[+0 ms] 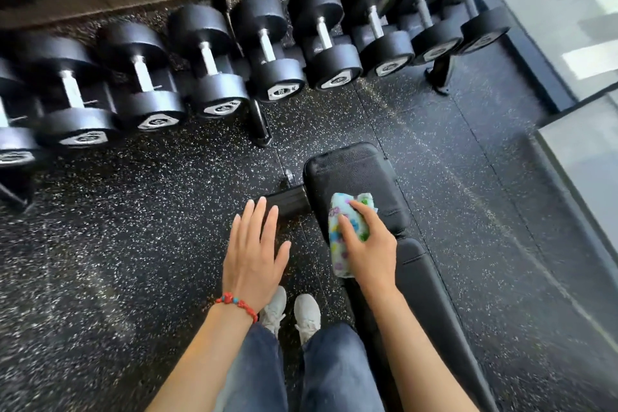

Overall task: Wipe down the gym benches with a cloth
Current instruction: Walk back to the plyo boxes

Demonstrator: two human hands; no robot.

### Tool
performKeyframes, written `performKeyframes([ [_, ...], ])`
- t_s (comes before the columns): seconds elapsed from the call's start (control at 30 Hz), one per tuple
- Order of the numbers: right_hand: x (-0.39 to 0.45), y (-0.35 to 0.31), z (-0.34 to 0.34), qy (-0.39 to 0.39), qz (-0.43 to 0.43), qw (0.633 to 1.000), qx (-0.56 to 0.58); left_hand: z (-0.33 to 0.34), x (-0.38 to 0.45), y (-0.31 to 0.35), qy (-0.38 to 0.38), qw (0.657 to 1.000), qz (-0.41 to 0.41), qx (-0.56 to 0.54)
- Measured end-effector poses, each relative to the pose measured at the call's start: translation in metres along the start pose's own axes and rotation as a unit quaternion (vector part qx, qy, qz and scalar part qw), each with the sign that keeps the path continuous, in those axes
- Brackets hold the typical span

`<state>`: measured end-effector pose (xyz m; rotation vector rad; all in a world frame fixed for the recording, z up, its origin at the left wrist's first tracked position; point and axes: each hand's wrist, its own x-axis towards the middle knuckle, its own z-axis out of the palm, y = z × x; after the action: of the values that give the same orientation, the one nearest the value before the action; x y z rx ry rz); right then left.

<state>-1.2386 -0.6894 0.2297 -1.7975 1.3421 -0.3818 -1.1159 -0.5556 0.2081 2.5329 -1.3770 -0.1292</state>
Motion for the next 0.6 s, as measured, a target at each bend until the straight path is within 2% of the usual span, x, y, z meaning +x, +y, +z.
performKeyframes([
  [0.37,-0.023,-0.042,0.007,-0.127,-0.119,0.985,-0.015,-0.04,-0.066,-0.003,0.01,0.988,-0.152,0.014],
  [0.6,-0.059,-0.077,0.052,-0.239,-0.205,0.947,-0.06,-0.066,-0.112,-0.035,0.02,0.966,-0.257,0.016],
])
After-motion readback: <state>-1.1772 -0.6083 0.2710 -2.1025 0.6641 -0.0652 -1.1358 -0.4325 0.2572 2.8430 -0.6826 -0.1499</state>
